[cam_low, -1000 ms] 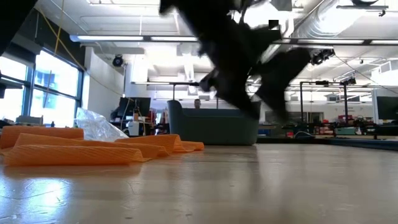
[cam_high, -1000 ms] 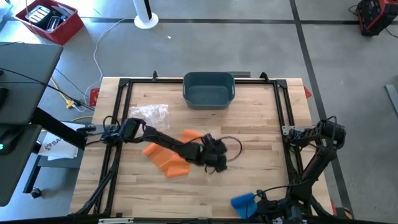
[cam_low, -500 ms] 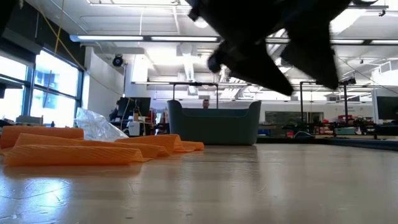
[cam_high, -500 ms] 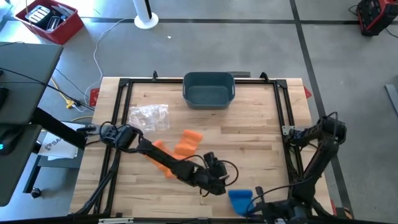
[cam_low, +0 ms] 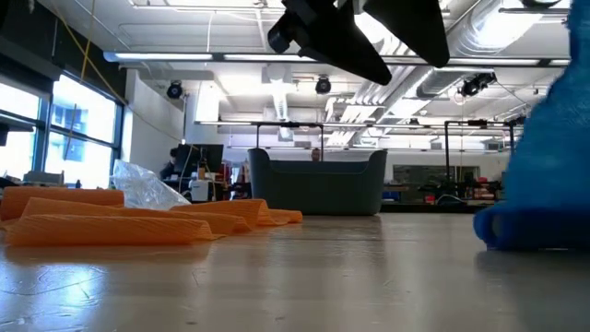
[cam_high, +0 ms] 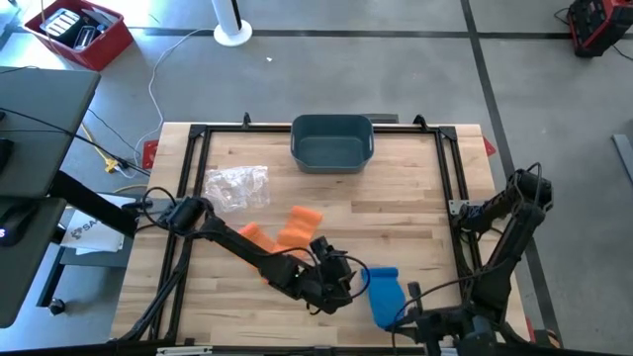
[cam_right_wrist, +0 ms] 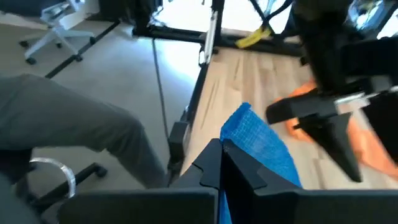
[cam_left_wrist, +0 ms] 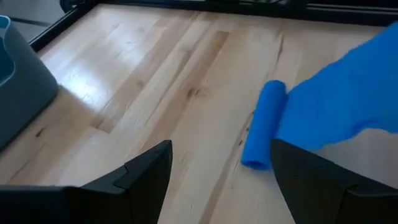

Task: Roll bandage
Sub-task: Roll the blue bandage

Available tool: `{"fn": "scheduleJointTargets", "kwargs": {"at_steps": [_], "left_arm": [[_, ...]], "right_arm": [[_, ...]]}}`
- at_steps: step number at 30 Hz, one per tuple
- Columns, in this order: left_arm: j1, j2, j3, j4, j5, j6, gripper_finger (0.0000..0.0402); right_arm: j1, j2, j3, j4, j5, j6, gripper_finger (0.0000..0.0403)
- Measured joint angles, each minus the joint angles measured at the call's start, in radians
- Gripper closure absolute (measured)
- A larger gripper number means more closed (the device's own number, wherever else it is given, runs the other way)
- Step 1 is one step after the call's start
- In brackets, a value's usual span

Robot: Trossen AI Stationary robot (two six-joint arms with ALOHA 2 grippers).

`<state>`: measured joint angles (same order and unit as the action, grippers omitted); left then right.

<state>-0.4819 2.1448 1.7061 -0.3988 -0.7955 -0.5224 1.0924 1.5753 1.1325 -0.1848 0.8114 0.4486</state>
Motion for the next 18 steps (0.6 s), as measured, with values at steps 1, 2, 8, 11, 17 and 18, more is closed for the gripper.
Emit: {"fn": "scheduleJointTargets", "kwargs": {"at_steps": [1, 2, 8, 11, 17, 18], "left_arm": [[0.000, 0.003, 0.000, 0.001, 0.000, -0.003, 0.0138], [0.000, 0.006, 0.000, 0.002, -0.001, -0.011, 0.0138], [-0.001, 0.018, -0.020, 0.039, 0.001, -0.050, 0.0138], [-0.001, 0.018, -0.043, 0.104, 0.006, -0.053, 0.0138], [0.012, 0.017, -0.044, 0.134, 0.028, -0.052, 0.0138], [0.014, 0.017, -0.044, 0.133, 0.032, -0.052, 0.0138]], "right_arm": [[-0.001, 0.001, 0.000, -0.005, -0.019, 0.020, 0.0403], [-0.004, 0.003, 0.000, -0.007, -0.034, 0.033, 0.0403], [-0.006, 0.017, 0.000, -0.016, -0.091, 0.102, 0.0403], [-0.005, 0.017, 0.000, -0.018, -0.098, 0.131, 0.0403], [-0.002, 0.027, 0.000, -0.016, -0.133, 0.161, 0.0403], [0.000, 0.033, 0.000, -0.014, -0.134, 0.175, 0.0403]]}}
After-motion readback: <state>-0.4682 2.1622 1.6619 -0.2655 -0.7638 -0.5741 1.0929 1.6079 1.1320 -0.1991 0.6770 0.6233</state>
